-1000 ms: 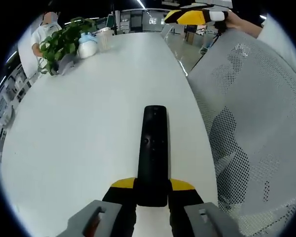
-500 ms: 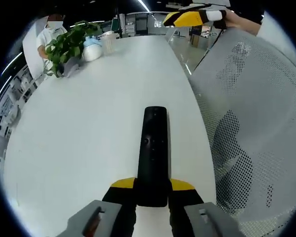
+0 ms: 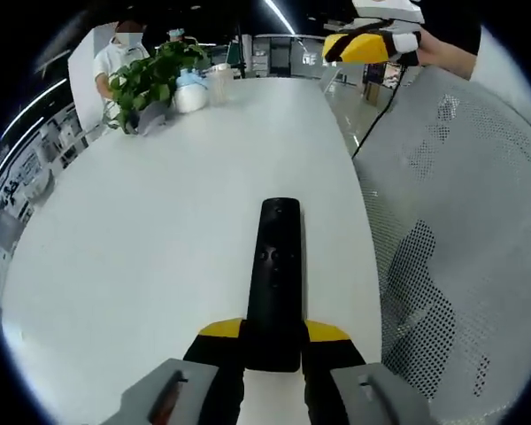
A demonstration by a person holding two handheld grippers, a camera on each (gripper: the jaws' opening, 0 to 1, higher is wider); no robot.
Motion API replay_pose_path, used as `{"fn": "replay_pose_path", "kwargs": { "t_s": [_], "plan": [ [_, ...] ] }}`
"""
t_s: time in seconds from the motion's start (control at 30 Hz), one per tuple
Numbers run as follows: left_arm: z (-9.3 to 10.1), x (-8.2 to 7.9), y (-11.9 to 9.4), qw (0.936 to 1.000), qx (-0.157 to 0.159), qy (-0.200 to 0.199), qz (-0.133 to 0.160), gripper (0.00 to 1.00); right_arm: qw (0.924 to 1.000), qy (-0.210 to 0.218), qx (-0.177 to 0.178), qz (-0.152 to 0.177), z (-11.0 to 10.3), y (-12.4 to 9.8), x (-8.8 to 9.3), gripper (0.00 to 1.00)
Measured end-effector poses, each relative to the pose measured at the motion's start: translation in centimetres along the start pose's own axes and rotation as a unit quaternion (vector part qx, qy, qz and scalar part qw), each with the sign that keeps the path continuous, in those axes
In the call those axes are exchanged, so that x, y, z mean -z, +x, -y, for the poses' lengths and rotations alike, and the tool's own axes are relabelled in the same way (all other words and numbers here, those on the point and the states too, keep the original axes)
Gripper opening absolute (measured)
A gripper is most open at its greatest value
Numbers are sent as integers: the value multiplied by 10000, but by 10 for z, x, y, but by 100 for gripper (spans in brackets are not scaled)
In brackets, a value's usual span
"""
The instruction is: Press the specified remote control buttons in sequence, fully releasing each button before pressing the next.
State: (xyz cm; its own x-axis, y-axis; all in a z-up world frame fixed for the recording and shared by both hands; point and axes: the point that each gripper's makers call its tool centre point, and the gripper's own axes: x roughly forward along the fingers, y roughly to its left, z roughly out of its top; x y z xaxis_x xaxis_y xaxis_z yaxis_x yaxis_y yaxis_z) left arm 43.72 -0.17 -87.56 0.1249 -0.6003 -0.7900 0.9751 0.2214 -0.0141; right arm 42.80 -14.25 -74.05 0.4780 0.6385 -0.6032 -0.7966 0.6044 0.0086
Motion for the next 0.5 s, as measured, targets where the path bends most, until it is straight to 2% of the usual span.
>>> {"fn": "replay_pose_path", "kwargs": {
  "t_s": [0.03, 0.13, 0.27, 0.33, 0.5],
  "plan": [
    [0, 0, 0, 10000, -1, 8, 3, 24, 9995, -240, -107, -171, -2, 5, 1, 1],
    [1, -1, 0, 10000, 22, 70, -17, 24, 9967, -578, -373, -423, -8, 17, 3, 0],
    [4, -1, 0, 9999, 89, 144, 23, 24, 9921, -671, -679, -812, -16, 34, 15, 0],
    [10, 0, 0, 9994, 236, 250, 62, 24, 9900, -666, -779, -966, -19, 41, 23, 0],
    [17, -1, 2, 9986, 364, 372, 90, 24, 9824, -763, -902, -1449, -22, 50, 45, 0]
  ]
}}
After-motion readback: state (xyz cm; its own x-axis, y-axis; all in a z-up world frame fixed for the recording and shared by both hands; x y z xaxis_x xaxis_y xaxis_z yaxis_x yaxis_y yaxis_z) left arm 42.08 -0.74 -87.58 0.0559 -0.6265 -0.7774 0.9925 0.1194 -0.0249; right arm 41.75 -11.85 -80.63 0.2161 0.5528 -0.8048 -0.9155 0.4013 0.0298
